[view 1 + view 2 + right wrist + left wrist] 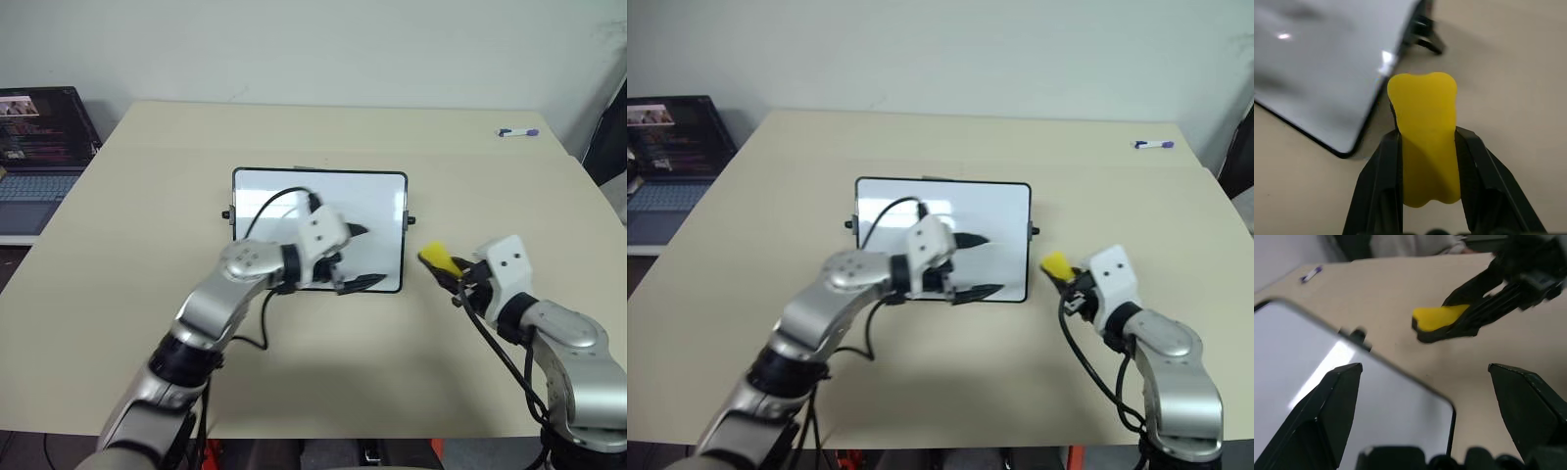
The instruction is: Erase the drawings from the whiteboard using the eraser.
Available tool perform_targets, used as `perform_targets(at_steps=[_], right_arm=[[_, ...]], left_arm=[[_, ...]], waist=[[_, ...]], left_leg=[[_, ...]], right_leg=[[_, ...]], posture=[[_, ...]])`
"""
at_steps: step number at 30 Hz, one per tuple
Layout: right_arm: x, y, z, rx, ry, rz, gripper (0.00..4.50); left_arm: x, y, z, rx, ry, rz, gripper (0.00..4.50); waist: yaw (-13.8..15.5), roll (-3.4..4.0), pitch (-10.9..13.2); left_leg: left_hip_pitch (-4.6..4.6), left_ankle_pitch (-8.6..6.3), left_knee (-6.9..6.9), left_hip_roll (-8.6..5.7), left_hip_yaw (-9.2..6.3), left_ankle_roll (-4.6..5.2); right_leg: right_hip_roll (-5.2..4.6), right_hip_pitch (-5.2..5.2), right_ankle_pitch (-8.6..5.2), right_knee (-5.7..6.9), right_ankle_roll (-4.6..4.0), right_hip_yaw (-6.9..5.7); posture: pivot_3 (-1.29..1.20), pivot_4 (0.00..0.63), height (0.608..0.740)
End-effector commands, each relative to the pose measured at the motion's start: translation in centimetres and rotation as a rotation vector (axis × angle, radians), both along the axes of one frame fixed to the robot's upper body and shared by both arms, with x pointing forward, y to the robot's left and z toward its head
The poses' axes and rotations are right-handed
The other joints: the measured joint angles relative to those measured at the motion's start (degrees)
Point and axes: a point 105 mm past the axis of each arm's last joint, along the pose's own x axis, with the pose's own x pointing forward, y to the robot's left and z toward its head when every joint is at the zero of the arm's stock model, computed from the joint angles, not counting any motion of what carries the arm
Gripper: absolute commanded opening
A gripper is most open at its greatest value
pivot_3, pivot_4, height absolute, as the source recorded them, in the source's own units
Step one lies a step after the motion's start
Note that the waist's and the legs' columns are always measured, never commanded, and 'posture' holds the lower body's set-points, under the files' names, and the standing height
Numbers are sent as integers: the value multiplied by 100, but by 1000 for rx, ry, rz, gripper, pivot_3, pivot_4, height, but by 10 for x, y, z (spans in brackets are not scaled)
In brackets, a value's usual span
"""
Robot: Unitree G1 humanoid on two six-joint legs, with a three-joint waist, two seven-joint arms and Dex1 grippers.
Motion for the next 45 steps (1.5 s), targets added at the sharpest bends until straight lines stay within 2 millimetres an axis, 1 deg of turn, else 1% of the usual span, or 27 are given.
perform_targets(at_steps=[1, 4, 6, 9, 13, 15, 16, 18, 20, 21, 22, 23, 25, 26, 28, 29, 31, 32, 33, 35, 36, 38, 39, 40, 42, 43, 45], right_arm=[[1, -16, -3, -8, 33, -179, 1101], [7, -28, -7, 0, 32, -319, 1101], [9, -32, -9, -10, 31, -369, 1101], [11, -34, -10, -1, 29, -406, 1101], [15, -32, -12, 18, 34, -412, 1101], [18, -36, -16, 20, 42, -424, 1831], [19, -37, -18, 22, 46, -428, 2028], [21, -39, -19, 36, 45, -435, 2732], [25, -40, -17, 53, 26, -445, 3522], [27, -40, -14, 57, 8, -444, 3837], [28, -40, -9, 65, -18, -443, 4248], [30, -39, -3, 76, -52, -439, 4485], [32, -29, 15, 87, -138, -370, 4485], [32, -20, 25, 80, -183, -307, 4485], [27, 0, 36, 74, -228, -175, 4485], [22, 10, 38, 64, -241, -97, 4485], [8, 35, 36, 38, -240, 92, 4485], [2, 44, 33, 31, -240, 164, 4485], [-2, 46, 30, 28, -247, 204, 4485], [-6, 42, 20, 22, -279, 199, 4485], [-7, 36, 14, 12, -313, 172, 4485], [-10, 22, 5, 7, -358, 144, 4485], [-12, 13, 0, 54, -352, 106, 4485], [-14, 5, -6, 76, -362, 40, 4485], [-22, -6, -18, 89, -368, -67, 4485], [-24, -11, -21, 84, -377, -96, 4485], [-31, -21, -25, 79, -374, -155, 4485]], left_arm=[[-7, -16, 0, 39, -25, -96, 4500], [-10, -27, -8, 89, -34, -156, 4500], [-10, -31, -12, 109, -31, -173, 4500], [-9, -34, -18, 133, -36, -180, 4500], [-8, -37, -25, 146, -25, -188, 4500], [-9, -38, -30, 162, -32, -193, 4500], [-10, -39, -31, 167, -35, -195, 4500], [-10, -40, -33, 167, -37, -198, 4500], [-11, -42, -31, 148, -37, -197, 4500], [-11, -43, -30, 135, -35, -193, 4500], [-11, -44, -29, 125, -34, -187, 4500], [-10, -43, -28, 115, -37, -174, 4500], [-4, -36, -24, 83, -37, -123, 4500], [1, -30, -20, 55, -35, -83, 4500], [9, -15, -12, -1, -36, -8, 4500], [13, -1, -8, -37, -26, 53, 4500], [20, 39, 0, -120, -6, 208, 4500], [20, 58, 1, -142, 10, 284, 4500], [19, 69, 0, -147, 11, 337, 4500], [14, 99, -4, -182, 23, 490, 4500], [8, 119, -8, -221, 19, 600, 4500], [-1, 138, -12, -272, 15, 745, 4500], [-5, 149, -15, -302, 2, 842, 4500], [-10, 170, -24, -322, -14, 979, 4500], [-26, 211, -51, -314, -16, 1242, 4500], [-31, 219, -59, -298, -18, 1309, 4500], [-38, 224, -73, -291, -3, 1384, 4500]], waist=[[-62, 3, -2], [-97, 5, -2], [-87, 5, -1], [-74, 5, -1], [-69, 5, -1], [-65, 5, -1], [-65, 5, -1], [-66, 5, -1], [-71, 5, -1], [-72, 5, -1], [-72, 5, -2], [-71, 5, -2], [-81, 6, -2], [-84, 6, -2], [-95, 6, -2], [-95, 7, -2], [-106, 8, -3], [-110, 8, -3], [-110, 8, -3], [-82, 8, -3], [-78, 7, -5], [-68, 3, -7], [-48, 0, -7], [-20, -3, -9], [-27, -13, -26], [-29, -15, -27], [-26, -20, -25]], left_leg=[[3, 0, -2, 2, 6, 0], [14, 0, -5, 13, 27, 0], [14, 0, -4, 15, 28, 0], [9, 0, -4, 14, 33, 0], [5, -1, 0, 9, 46, 1], [5, -1, 1, 7, 48, 1], [5, -1, 1, 7, 48, 1], [6, -1, 1, 7, 48, 1], [7, -1, 1, 8, 48, 2], [7, -1, 2, 9, 48, 2], [8, -1, 2, 9, 49, 2], [8, -1, 2, 9, 48, 2], [8, -1, 2, 9, 49, 2], [8, -1, 2, 10, 50, 2], [9, -1, 1, 12, 51, 2], [10, -1, 1, 15, 50, 2], [12, -2, -2, 24, 47, 3], [13, -2, -2, 30, 40, 3], [15, -3, -2, 33, 32, 2], [16, -3, -3, 35, 21, 2], [17, -3, -2, 34, 21, 2], [21, -5, 0, 29, 31, -3], [20, -6, 4, 22, 35, -4], [20, -5, 7, 14, 37, -3], [23, -6, 12, 5, 44, -3], [30, -6, 10, 6, 49, -3], [45, -6, 10, 7, 49, -3]], right_leg=[[1, 0, 0, 3, 0, 10], [12, -4, -1, 9, -1, 42], [17, -8, -1, 8, -1, 45], [31, -10, -1, 6, -1, 50], [29, -10, -2, 1, 2, 64], [28, -10, -1, 0, 3, 67], [28, -10, -1, 0, 4, 68], [28, -10, -1, 3, 4, 69], [29, -10, -1, 4, 4, 69], [29, -10, -1, 5, 4, 69], [30, -10, -1, 6, 4, 70], [31, -10, -1, 6, 4, 70], [32, -10, -1, 7, 4, 72], [32, -10, -1, 7, 4, 73], [35, -11, 0, 8, 4, 77], [38, -11, 0, 9, 4, 78], [45, -10, 0, 8, 4, 77], [45, -10, 0, 8, 4, 78], [44, -11, 0, 8, 3, 79], [44, -11, 0, 8, 3, 73], [42, -10, 0, 9, 3, 74], [20, -4, -1, 6, 4, 77], [10, -2, 0, 5, 5, 78], [0, 0, 3, 5, 11, 78], [-13, 4, 10, 3, 21, 88], [-14, 8, 10, 3, 22, 93], [-13, 15, 10, 5, 21, 93]], posture=[[0, 150, 740], [0, 150, 740], [0, 150, 740], [0, 150, 740], [0, 150, 740], [0, 150, 740], [0, 150, 740], [0, 150, 740], [0, 150, 740], [0, 150, 740], [0, 150, 740], [0, 150, 740], [0, 150, 740], [0, 150, 740], [0, 150, 740], [0, 150, 740], [0, 150, 740], [0, 150, 740], [0, 150, 740], [0, 150, 740], [0, 150, 740], [0, 150, 740], [0, 150, 740], [0, 150, 740], [0, 150, 740], [0, 150, 740], [0, 150, 740]])
